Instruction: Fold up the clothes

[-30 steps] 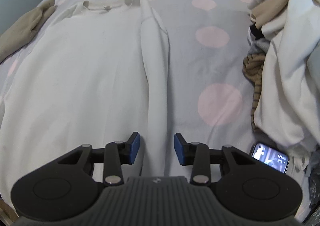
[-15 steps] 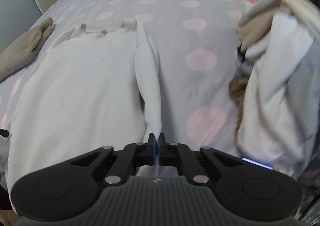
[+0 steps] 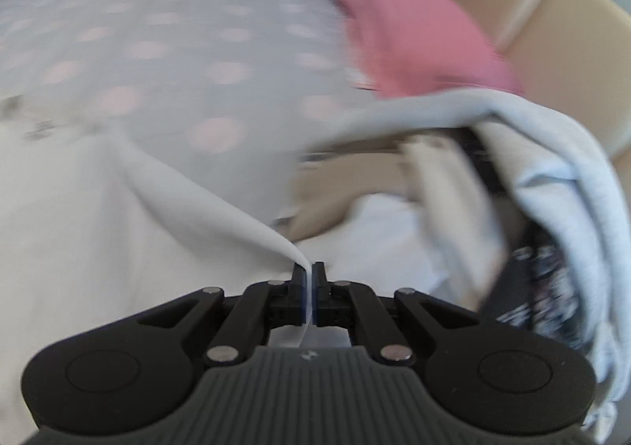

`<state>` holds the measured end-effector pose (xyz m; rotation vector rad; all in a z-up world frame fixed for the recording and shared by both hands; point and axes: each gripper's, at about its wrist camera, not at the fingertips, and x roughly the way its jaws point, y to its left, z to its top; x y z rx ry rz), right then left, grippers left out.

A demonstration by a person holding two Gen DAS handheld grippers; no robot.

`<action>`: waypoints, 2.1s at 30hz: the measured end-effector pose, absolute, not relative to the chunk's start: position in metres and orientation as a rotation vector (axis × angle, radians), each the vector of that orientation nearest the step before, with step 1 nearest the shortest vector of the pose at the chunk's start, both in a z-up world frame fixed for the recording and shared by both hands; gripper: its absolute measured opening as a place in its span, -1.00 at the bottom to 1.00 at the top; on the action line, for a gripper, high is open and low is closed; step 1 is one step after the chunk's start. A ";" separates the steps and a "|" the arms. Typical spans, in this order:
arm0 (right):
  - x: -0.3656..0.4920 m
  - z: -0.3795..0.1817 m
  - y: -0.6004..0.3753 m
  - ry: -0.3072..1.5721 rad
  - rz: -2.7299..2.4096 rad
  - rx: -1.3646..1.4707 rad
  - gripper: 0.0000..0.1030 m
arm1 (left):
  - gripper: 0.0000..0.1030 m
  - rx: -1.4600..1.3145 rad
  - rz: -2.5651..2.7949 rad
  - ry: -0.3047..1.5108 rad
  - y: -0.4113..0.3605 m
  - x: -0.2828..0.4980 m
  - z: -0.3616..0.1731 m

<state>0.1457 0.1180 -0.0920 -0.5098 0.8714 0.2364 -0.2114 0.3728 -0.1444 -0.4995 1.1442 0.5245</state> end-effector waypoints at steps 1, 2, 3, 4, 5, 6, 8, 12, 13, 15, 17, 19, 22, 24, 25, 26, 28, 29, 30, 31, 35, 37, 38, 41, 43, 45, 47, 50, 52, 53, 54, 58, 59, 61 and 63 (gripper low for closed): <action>0.154 -0.098 0.114 0.873 0.200 -0.506 -0.95 | -0.81 -0.500 0.528 1.149 0.374 -0.211 -0.145; 0.157 -0.104 0.113 0.871 0.188 -0.504 -0.95 | -0.82 -0.502 0.532 1.155 0.375 -0.210 -0.146; 0.159 -0.109 0.112 0.869 0.180 -0.503 -0.95 | -0.83 -0.505 0.536 1.161 0.376 -0.209 -0.147; 0.161 -0.115 0.111 0.867 0.171 -0.502 -0.94 | -0.83 -0.509 0.540 1.168 0.377 -0.208 -0.149; 0.160 -0.118 0.113 0.855 0.178 -0.516 -0.94 | -0.84 -0.512 0.542 1.173 0.378 -0.208 -0.150; 0.153 -0.115 0.113 0.836 0.191 -0.514 -0.89 | -0.85 -0.514 0.544 1.175 0.379 -0.208 -0.151; 0.137 -0.109 0.113 0.797 0.217 -0.508 -0.74 | -0.88 -0.513 0.546 1.175 0.379 -0.207 -0.151; 0.107 -0.098 0.113 0.717 0.270 -0.494 -0.16 | -0.91 -0.504 0.559 1.141 0.378 -0.210 -0.142; 0.100 -0.095 0.113 0.698 0.283 -0.490 -0.15 | -0.91 -0.503 0.568 1.126 0.378 -0.212 -0.138; 0.086 -0.091 0.112 0.713 0.323 -0.437 -0.15 | -0.91 -0.511 0.592 1.088 0.382 -0.217 -0.127; 0.076 -0.090 0.115 0.737 0.362 -0.394 -0.15 | -0.91 -0.526 0.618 1.045 0.388 -0.222 -0.113; 0.068 -0.090 0.118 0.742 0.386 -0.379 -0.15 | -0.91 -0.521 0.649 0.999 0.396 -0.228 -0.094; 0.059 -0.092 0.123 0.746 0.407 -0.371 -0.15 | -0.92 -0.499 0.701 0.921 0.415 -0.234 -0.059; 0.058 -0.094 0.125 0.752 0.416 -0.367 -0.15 | -0.92 -0.464 0.748 0.885 0.432 -0.235 -0.037; 0.057 -0.096 0.126 0.754 0.418 -0.368 -0.15 | -0.92 -0.444 0.776 0.869 0.441 -0.235 -0.027; 0.056 -0.097 0.127 0.756 0.421 -0.373 -0.15 | -0.92 -0.432 0.799 0.855 0.450 -0.234 -0.019; 0.055 -0.101 0.127 0.760 0.426 -0.384 -0.15 | -0.92 -0.405 0.847 0.835 0.470 -0.231 -0.007; 0.055 -0.102 0.128 0.761 0.429 -0.390 -0.15 | -0.91 -0.384 0.876 0.831 0.480 -0.229 -0.003; 0.056 -0.103 0.128 0.762 0.427 -0.393 -0.15 | -0.91 -0.363 0.905 0.827 0.490 -0.226 0.000; 0.057 -0.104 0.127 0.763 0.425 -0.394 -0.15 | -0.91 -0.350 0.941 0.825 0.501 -0.225 0.003; 0.064 -0.108 0.125 0.779 0.412 -0.380 -0.15 | -0.92 -0.335 1.088 0.813 0.548 -0.222 0.006; 0.068 -0.111 0.125 0.789 0.404 -0.380 -0.15 | -0.92 -0.312 1.165 0.809 0.570 -0.223 0.005; 0.070 -0.113 0.126 0.796 0.403 -0.380 -0.15 | -0.92 -0.306 1.202 0.809 0.580 -0.226 0.005; 0.075 -0.119 0.130 0.815 0.402 -0.383 -0.15 | -0.92 -0.329 1.288 0.817 0.611 -0.233 -0.006; 0.077 -0.121 0.133 0.820 0.403 -0.389 -0.15 | -0.91 -0.333 1.332 0.846 0.626 -0.232 -0.018; 0.080 -0.123 0.135 0.824 0.405 -0.392 -0.15 | -0.91 -0.317 1.361 0.876 0.636 -0.229 -0.030; 0.082 -0.123 0.136 0.827 0.410 -0.388 -0.15 | -0.91 -0.274 1.387 0.896 0.643 -0.224 -0.040; 0.083 -0.122 0.133 0.823 0.410 -0.376 -0.15 | -0.89 -0.292 1.393 0.888 0.648 -0.222 -0.047; 0.084 -0.120 0.130 0.823 0.407 -0.356 -0.15 | -0.89 -0.326 1.368 0.888 0.646 -0.225 -0.049; 0.083 -0.118 0.128 0.820 0.405 -0.342 -0.15 | -0.82 -0.323 1.349 0.889 0.642 -0.226 -0.049; 0.082 -0.115 0.124 0.814 0.404 -0.327 -0.15 | -0.69 -0.317 1.328 0.889 0.638 -0.228 -0.049; 0.074 -0.104 0.111 0.793 0.389 -0.295 -0.15 | -0.17 -0.310 1.256 0.857 0.604 -0.232 -0.044; 0.071 -0.103 0.107 0.797 0.380 -0.283 -0.15 | -0.11 -0.317 1.227 0.854 0.593 -0.233 -0.043; 0.064 -0.103 0.098 0.821 0.358 -0.240 -0.15 | -0.11 -0.331 1.153 0.878 0.572 -0.231 -0.045; 0.057 -0.106 0.085 0.857 0.345 -0.189 -0.10 | -0.11 -0.334 1.089 0.896 0.553 -0.228 -0.045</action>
